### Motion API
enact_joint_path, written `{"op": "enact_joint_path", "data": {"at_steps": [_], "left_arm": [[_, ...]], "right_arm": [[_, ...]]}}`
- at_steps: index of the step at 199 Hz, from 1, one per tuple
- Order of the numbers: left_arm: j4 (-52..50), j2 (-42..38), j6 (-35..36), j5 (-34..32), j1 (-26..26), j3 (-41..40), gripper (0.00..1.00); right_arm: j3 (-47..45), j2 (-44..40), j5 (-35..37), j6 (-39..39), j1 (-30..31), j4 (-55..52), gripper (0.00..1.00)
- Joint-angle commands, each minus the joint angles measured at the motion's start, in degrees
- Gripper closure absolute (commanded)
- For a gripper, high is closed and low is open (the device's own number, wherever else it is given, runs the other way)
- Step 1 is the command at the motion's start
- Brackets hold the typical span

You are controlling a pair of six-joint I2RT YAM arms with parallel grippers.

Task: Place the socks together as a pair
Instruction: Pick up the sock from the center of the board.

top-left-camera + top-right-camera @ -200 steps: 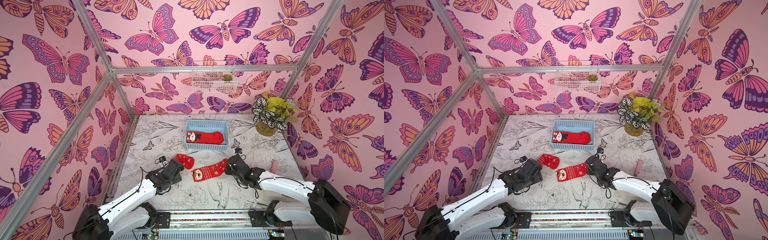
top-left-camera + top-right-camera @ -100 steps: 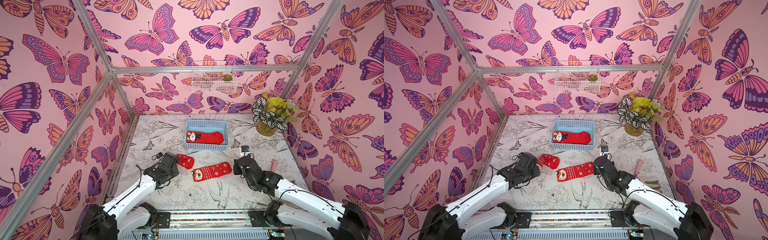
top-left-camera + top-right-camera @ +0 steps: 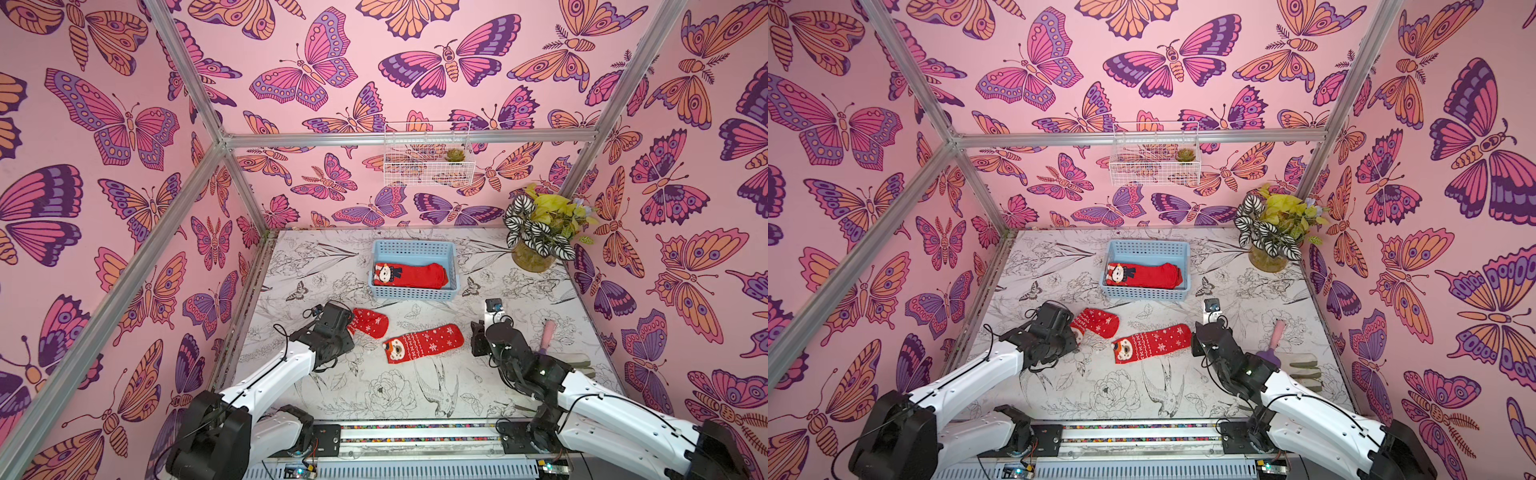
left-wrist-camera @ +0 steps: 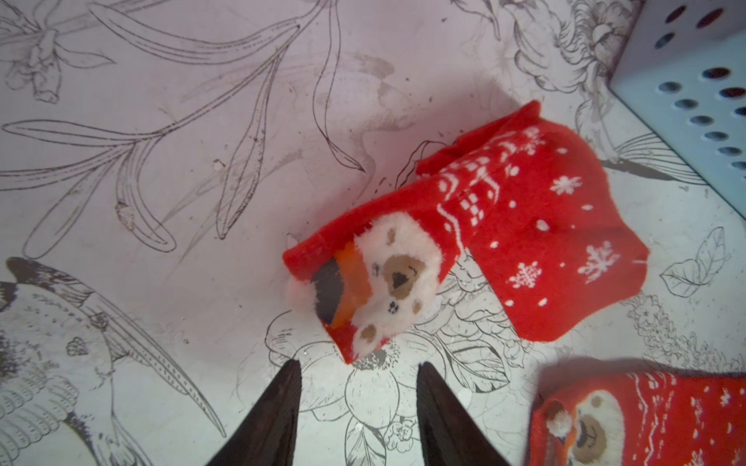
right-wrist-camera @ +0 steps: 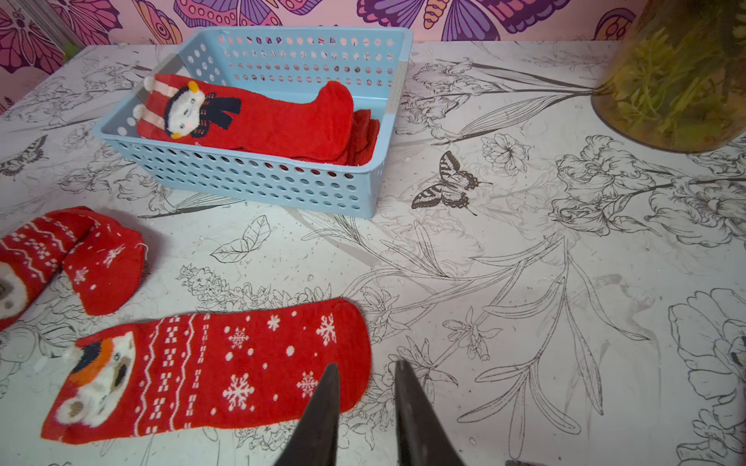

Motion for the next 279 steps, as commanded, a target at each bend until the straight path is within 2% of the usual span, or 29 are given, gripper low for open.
{"op": "enact_joint_path", "data": {"at_steps": [1, 33, 51, 65, 95, 114, 148, 158, 208, 228, 249, 279], "left_arm": [[2.40, 2.34, 0.84, 0.81, 0.44, -0.96, 0.52], [3.41, 4.70, 0.73, 1.86, 1.52, 0.15, 0.54], [4.45, 7.47, 0.74, 1.80, 1.56, 0.54, 0.59], [6.16, 8.12, 0.61, 1.26, 1.58, 0.28, 0.68], [6.57, 10.05, 0.64, 1.19, 1.73, 1.56, 0.80], [6.43, 10.25, 2.08, 3.60, 1.83, 2.78, 1.00], [2.45, 5.86, 3.56, 7.11, 1.83, 5.26, 1.00], [1.66, 1.36, 3.60, 8.86, 1.82, 5.95, 1.00], [1.05, -11.36, 6.49, 25.94, 1.29, 10.68, 1.00], [0.02, -14.44, 7.23, 30.61, 0.77, 13.31, 1.00], [-0.03, -16.07, 7.85, 31.72, -0.72, 15.20, 1.00], [0.08, -13.03, 8.66, 27.40, -6.46, 18.82, 1.00]], "right_arm": [[-0.46, -1.25, -2.71, -1.05, 0.38, 2.51, 0.73], [-1.08, -2.16, -3.93, -1.06, 0.36, 3.31, 0.73], [-1.10, -2.00, -3.76, -0.91, 0.37, 3.15, 0.73], [-1.04, -1.63, -4.18, -0.70, 0.30, 3.42, 0.73], [-1.00, -0.41, -5.34, -0.52, 0.39, 4.28, 0.73], [-1.01, 0.46, -6.16, -0.60, 0.33, 4.69, 0.73], [-1.02, 1.82, -7.58, -0.48, 0.34, 5.99, 0.74], [-1.00, 2.42, -7.90, -0.34, 0.39, 6.35, 0.74], [-0.66, 5.03, -9.00, -0.19, 0.37, 7.89, 0.74], [-0.65, 5.34, -9.09, 0.01, 0.38, 8.25, 0.74], [-0.68, 5.50, -9.06, 0.27, 0.31, 8.33, 0.74], [-0.39, 4.66, -7.69, 0.61, 0.41, 7.60, 0.75]]}}
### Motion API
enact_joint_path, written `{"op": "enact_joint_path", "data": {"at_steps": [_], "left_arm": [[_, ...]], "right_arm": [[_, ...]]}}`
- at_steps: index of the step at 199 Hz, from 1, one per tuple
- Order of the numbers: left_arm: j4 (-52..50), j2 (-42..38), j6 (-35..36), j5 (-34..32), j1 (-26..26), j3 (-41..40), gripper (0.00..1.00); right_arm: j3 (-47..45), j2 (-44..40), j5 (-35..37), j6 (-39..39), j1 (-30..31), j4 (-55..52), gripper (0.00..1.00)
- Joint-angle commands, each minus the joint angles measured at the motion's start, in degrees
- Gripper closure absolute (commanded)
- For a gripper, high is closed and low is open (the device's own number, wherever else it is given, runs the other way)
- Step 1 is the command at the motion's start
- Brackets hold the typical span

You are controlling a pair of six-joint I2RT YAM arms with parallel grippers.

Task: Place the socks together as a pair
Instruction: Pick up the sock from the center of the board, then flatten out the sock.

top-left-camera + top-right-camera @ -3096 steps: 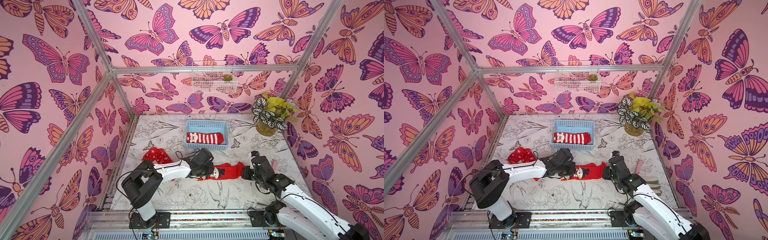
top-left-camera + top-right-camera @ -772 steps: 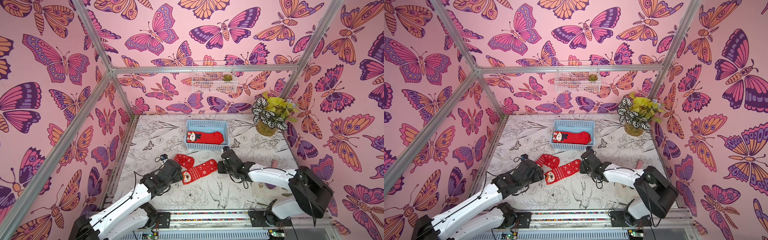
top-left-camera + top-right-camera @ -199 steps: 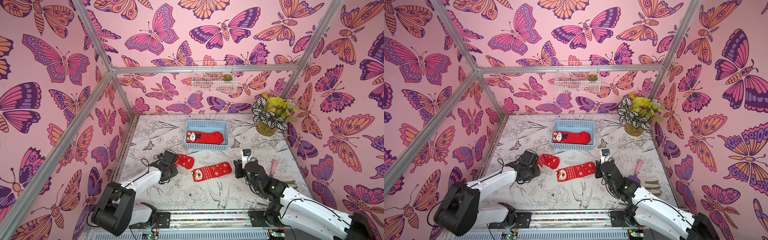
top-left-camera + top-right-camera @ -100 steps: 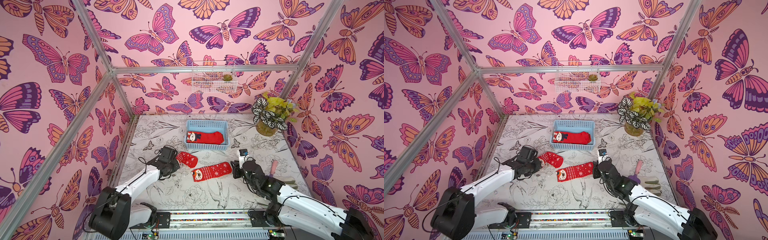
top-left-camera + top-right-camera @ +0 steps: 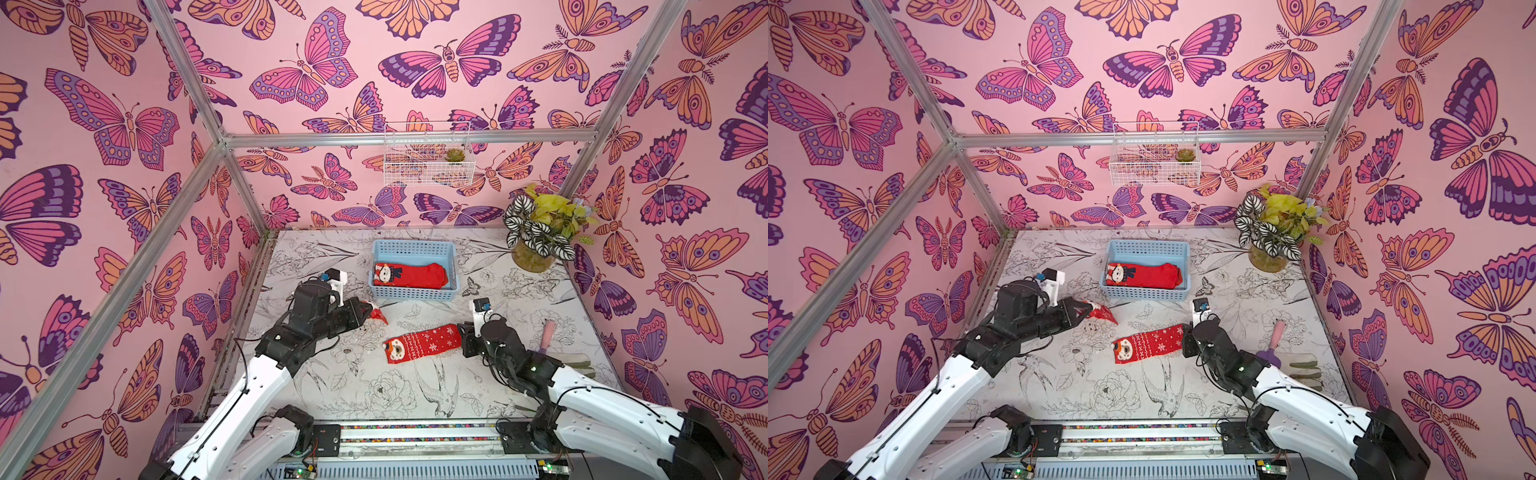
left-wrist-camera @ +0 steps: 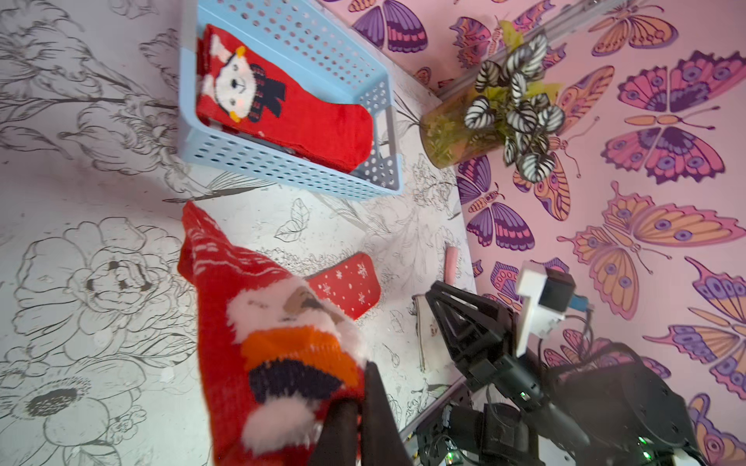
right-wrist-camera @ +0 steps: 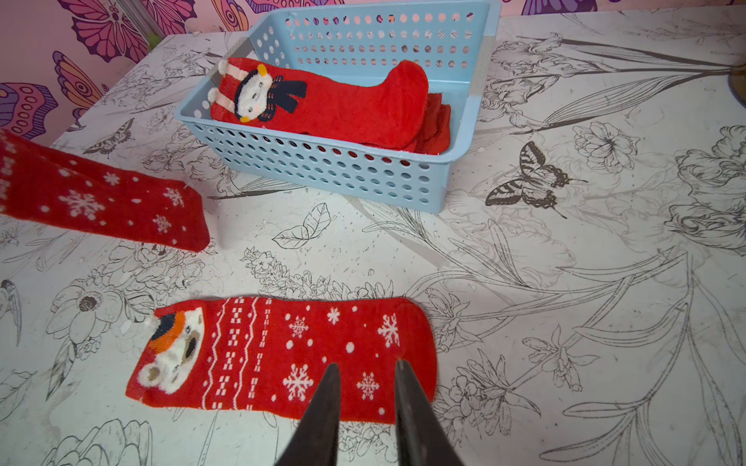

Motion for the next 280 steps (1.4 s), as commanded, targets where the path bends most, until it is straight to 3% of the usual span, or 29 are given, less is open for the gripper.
{"op": "enact_joint_path", "data": {"at_steps": [1, 64, 78, 99, 124, 180, 200, 214, 229, 255, 280], "left_arm": [[-1.49, 2.74, 2.19, -0.60, -4.35, 3.22, 1.00], [-0.97, 27.06, 9.80, -7.85, -21.76, 25.59, 1.00], [-0.24, 30.46, 12.12, -11.94, -25.09, 29.81, 1.00], [0.85, 32.85, 11.92, -12.83, -26.91, 32.77, 1.00], [1.42, 31.49, 10.89, -14.68, -26.73, 27.22, 1.00], [2.54, 24.62, 0.19, -15.88, -22.73, 1.60, 1.00], [1.84, 22.64, -2.29, -16.21, -19.16, -5.19, 0.78], [1.37, 20.30, -3.59, -17.55, -17.15, -8.34, 0.51], [0.62, 16.32, -4.71, -20.49, -16.49, -10.44, 0.31], [0.04, 11.40, -6.79, -23.42, -16.26, -13.50, 0.29], [0.04, 8.22, -8.88, -22.69, -16.30, -15.58, 0.32]], "right_arm": [[0.23, -0.78, 1.14, 0.95, 0.44, 0.03, 0.75], [-2.32, -11.70, 13.55, 3.60, 0.37, -5.74, 0.77], [-2.61, -13.85, 18.96, 5.31, 0.36, -8.86, 0.76], [-2.72, -16.86, 21.99, 6.09, 0.34, -11.79, 0.76], [-3.86, -18.95, 22.78, 5.74, 0.38, -11.12, 0.75], [-3.14, -14.50, 19.91, 5.62, 0.38, -8.99, 0.74], [-2.34, -11.61, 18.66, 5.28, 0.35, -8.20, 0.74], [-2.10, -9.34, 17.87, 4.79, 0.30, -7.14, 0.74], [-1.32, -6.16, 16.74, 4.27, 0.19, -6.43, 0.73], [0.81, -0.42, 15.22, 4.93, -0.51, -6.77, 0.73], [1.57, 3.85, 6.88, 5.74, -4.17, -4.95, 0.73]]}}
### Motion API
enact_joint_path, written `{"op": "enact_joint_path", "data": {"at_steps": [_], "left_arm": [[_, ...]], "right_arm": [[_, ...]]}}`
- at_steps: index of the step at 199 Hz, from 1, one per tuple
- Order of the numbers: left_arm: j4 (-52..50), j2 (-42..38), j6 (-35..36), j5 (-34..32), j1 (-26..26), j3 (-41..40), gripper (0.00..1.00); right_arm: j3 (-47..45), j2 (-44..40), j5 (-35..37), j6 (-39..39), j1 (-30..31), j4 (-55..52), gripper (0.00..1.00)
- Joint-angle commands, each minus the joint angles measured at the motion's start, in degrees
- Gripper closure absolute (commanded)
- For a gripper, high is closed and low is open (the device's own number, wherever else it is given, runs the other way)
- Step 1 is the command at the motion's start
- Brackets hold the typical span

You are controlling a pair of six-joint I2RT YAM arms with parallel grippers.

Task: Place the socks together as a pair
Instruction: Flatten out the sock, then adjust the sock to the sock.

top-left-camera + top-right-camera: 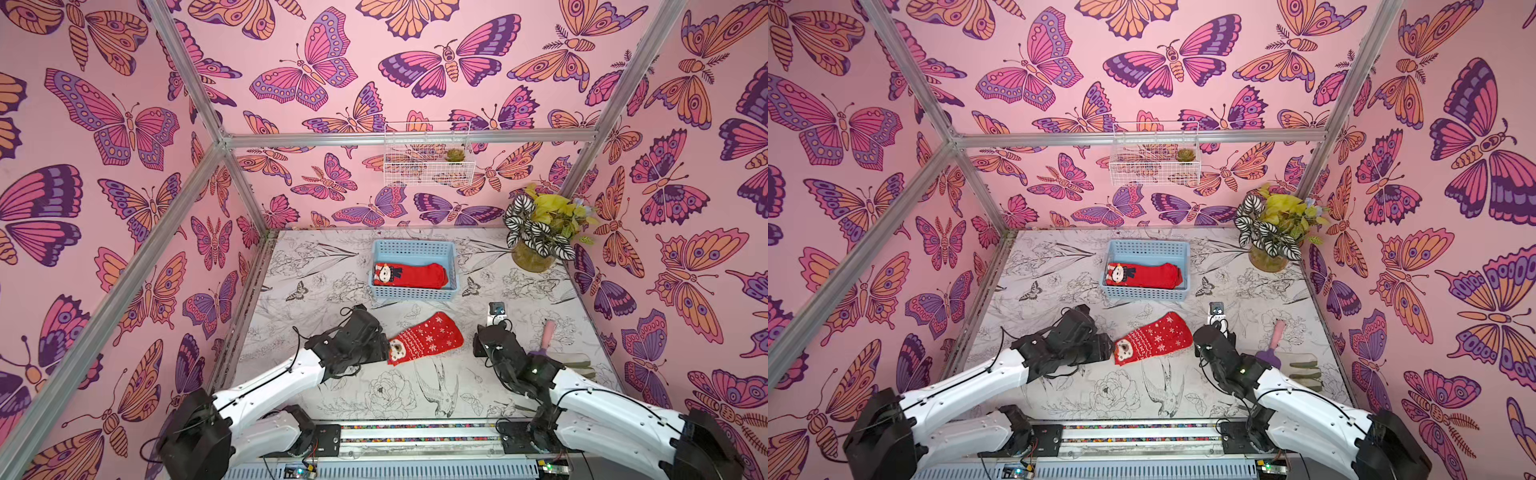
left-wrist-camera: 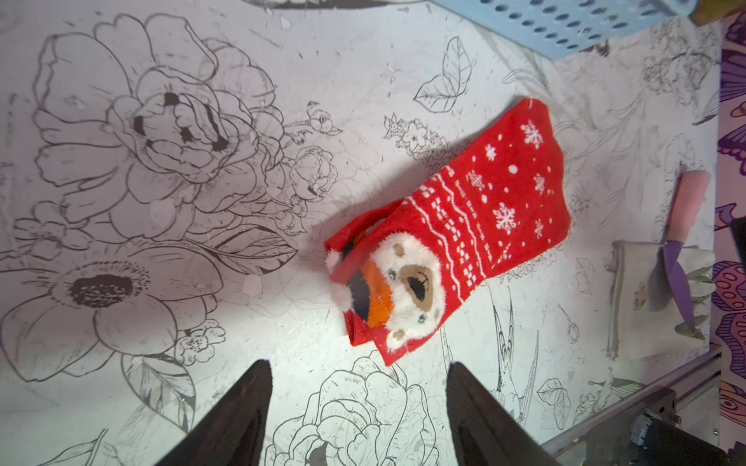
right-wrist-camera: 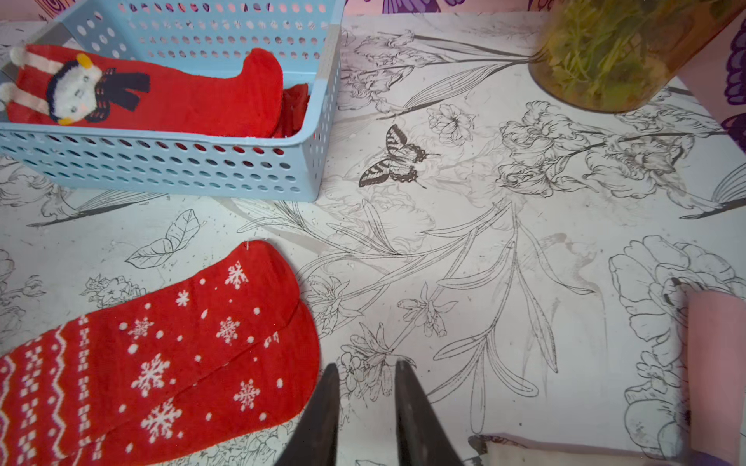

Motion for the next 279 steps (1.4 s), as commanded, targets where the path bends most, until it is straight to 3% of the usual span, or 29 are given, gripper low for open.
{"op": "enact_joint_path", "data": {"at_steps": [1, 35, 54, 92, 139, 194, 236, 279], "left_arm": [[-1.02, -2.14, -3.42, -1.64, 0.33, -2.60, 0.32], [1.35, -4.51, -7.33, 0.59, -0.77, -5.27, 0.40], [6.40, -5.77, -9.46, 0.66, -2.13, -8.40, 0.41], [10.37, -3.74, -9.88, 0.38, -3.14, -9.38, 0.41], [15.58, 1.73, -11.36, -0.30, -3.97, -8.98, 0.42], [20.12, 5.45, -12.49, 0.71, -4.70, -8.81, 0.43], [20.87, 8.34, -12.74, 1.37, -5.09, -8.21, 0.43], [21.59, 9.99, -12.77, 0.93, -5.10, -7.78, 0.46]], "right_arm": [[2.19, 3.03, -8.20, 0.60, -3.26, 2.52, 0.73], [4.21, 9.05, -26.58, 6.77, -14.75, 3.51, 0.73], [5.19, 12.86, -33.06, 9.10, -19.91, 5.44, 0.75], [10.29, 20.08, -35.53, 7.18, -20.82, 4.01, 0.78], [14.62, 28.16, -37.74, 7.48, -20.76, 4.82, 0.91], [15.47, 32.95, -40.17, 6.77, -20.76, 7.89, 0.89], [14.56, 35.17, -42.75, 8.05, -20.76, 10.67, 0.80], [14.19, 35.17, -43.82, 8.50, -20.76, 12.22, 0.79]]}}
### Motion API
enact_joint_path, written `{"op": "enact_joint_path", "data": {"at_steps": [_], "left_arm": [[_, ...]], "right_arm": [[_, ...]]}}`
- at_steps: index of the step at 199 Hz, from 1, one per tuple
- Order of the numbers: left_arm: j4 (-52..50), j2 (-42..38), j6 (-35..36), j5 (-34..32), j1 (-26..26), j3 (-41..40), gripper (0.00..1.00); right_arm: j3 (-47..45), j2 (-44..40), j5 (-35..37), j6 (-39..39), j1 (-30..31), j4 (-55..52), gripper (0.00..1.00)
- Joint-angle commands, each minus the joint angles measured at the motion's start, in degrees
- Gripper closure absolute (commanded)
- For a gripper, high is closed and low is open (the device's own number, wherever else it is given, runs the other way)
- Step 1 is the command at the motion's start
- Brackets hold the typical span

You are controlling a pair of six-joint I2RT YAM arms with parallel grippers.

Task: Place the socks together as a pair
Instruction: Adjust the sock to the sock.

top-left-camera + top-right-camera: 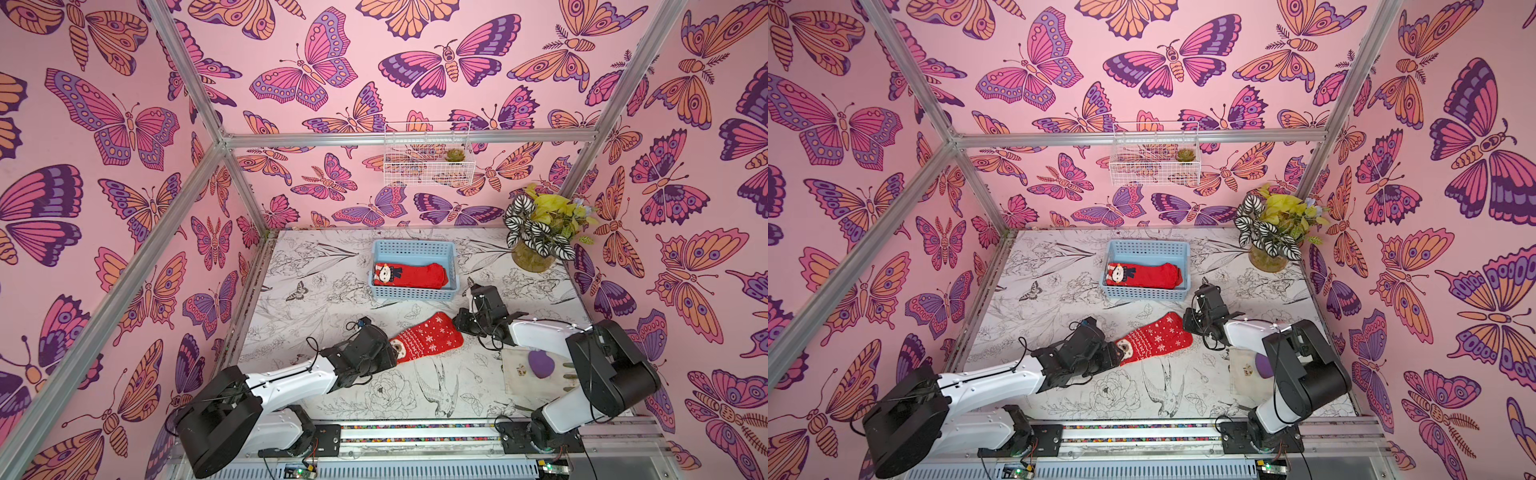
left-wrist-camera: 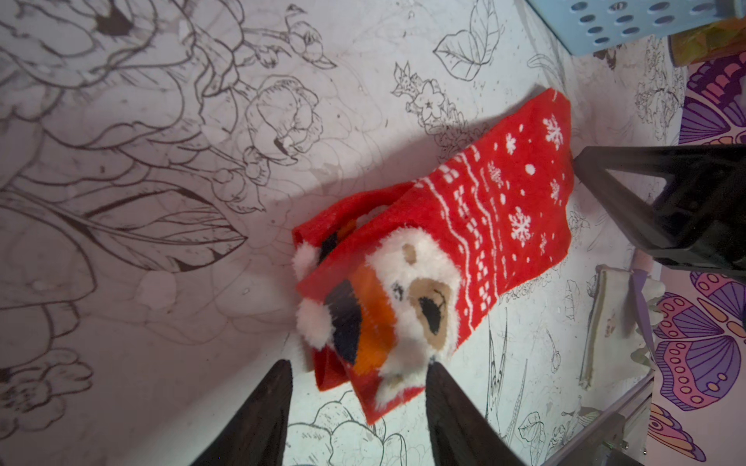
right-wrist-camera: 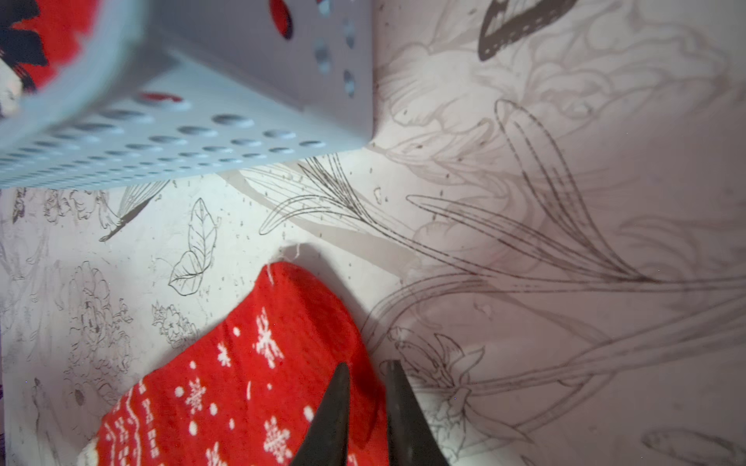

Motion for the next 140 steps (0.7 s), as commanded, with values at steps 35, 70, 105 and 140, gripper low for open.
{"op": "enact_joint_path", "data": {"at_steps": [35, 70, 105, 140], "left_arm": [[0.84, 3.13, -0.42, -0.44, -0.37, 0.97, 0.47], [1.04, 2.89, -0.44, -1.19, -0.37, 0.79, 0.47], [1.32, 3.05, -0.45, -1.09, -0.33, 1.13, 0.47], [3.81, 3.14, -1.08, -1.24, -0.28, 0.25, 0.47]], "right_arm": [[0.08, 0.29, -1.74, 0.65, -0.23, 1.99, 0.83], [-0.19, 0.22, -1.35, 0.92, -0.13, 1.25, 0.80], [-0.32, 0.30, 0.80, 0.85, -0.14, -0.27, 0.75], [-0.67, 1.96, -0.47, 1.54, -0.14, 0.45, 0.76]]}}
